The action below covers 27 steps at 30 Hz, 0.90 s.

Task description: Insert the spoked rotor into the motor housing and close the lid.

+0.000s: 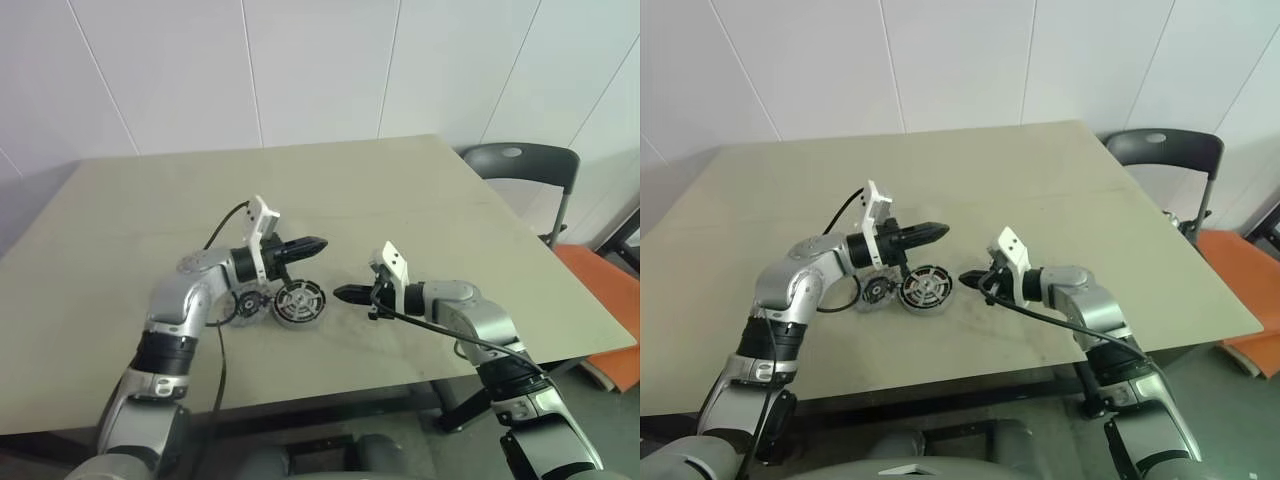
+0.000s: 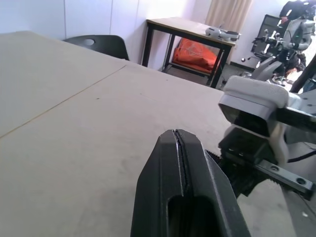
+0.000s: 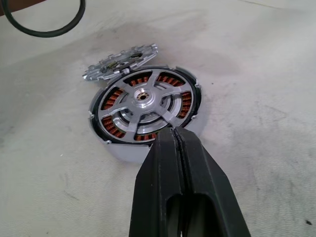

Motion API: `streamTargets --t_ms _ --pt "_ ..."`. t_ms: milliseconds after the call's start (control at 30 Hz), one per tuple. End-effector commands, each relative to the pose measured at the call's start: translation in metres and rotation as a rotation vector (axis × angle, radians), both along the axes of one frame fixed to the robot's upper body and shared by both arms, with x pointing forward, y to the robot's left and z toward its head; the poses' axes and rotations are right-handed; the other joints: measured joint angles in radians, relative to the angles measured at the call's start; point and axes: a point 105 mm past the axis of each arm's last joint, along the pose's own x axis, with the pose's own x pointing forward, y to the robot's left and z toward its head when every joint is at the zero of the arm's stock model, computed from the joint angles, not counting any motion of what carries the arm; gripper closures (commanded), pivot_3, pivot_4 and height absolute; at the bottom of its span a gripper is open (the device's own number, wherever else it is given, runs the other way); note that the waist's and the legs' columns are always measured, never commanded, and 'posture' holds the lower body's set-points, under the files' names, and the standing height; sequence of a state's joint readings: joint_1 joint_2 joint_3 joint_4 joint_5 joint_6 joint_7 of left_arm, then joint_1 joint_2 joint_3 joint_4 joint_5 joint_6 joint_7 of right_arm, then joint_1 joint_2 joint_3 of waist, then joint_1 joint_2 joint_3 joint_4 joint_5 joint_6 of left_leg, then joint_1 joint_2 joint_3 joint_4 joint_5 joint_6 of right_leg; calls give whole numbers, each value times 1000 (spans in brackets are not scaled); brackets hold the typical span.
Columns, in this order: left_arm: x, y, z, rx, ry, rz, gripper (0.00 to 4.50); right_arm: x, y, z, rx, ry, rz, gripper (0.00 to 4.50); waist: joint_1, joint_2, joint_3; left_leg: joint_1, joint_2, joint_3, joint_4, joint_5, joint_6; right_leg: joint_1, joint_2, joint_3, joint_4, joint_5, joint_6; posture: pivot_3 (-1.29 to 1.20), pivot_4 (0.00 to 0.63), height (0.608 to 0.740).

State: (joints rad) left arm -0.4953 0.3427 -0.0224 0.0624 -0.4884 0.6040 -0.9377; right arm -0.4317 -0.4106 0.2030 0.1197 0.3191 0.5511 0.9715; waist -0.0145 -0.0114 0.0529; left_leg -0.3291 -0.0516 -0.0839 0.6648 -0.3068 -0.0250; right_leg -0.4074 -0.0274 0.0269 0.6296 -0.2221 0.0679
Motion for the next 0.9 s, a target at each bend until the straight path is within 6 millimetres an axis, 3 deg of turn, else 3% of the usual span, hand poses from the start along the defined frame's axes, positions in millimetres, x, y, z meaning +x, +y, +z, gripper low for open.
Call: streamTargets --t_ms 33,167,333,467,633,733,900 --pt "-8 9 3 5 -13 10 4477 4 3 13 13 -58 18 4500 0 0 0 0 0 0 0 0 0 0 0 0 0 -1 1 0 0 740" --pt "-17 21 -23 89 57 56 4477 4 2 13 8 -59 16 4500 1 0 0 0 0 0 0 0 0 0 0 0 0 -1 2 0 0 740" --pt "-32 36 -79 329 216 92 4477 6 1 14 2 -66 15 4500 0 0 0 1 0 0 0 0 0 1 0 0 0 -1 2 0 0 740" --pt "-40 42 -98 417 285 86 4477 8 1 15 -2 -72 17 4500 3 1 0 4 0 0 0 0 0 4 0 -1 -1 -3 -1 0 0 740" --pt "-18 37 -69 283 196 156 4477 9 1 15 -3 -76 17 4500 5 2 0 7 0 -1 0 0 0 7 -1 -1 -1 -4 -1 0 0 740" --pt "-4 31 -37 120 133 180 4477 10 2 15 -1 -76 18 4500 6 2 1 7 0 -1 1 0 0 8 -1 -1 -1 -4 -1 0 0 740" --pt "-4 20 -7 -12 61 134 4477 10 3 13 -1 -75 24 4500 -3 0 2 4 0 0 -1 0 0 5 -1 -1 -1 -2 2 0 0 740"
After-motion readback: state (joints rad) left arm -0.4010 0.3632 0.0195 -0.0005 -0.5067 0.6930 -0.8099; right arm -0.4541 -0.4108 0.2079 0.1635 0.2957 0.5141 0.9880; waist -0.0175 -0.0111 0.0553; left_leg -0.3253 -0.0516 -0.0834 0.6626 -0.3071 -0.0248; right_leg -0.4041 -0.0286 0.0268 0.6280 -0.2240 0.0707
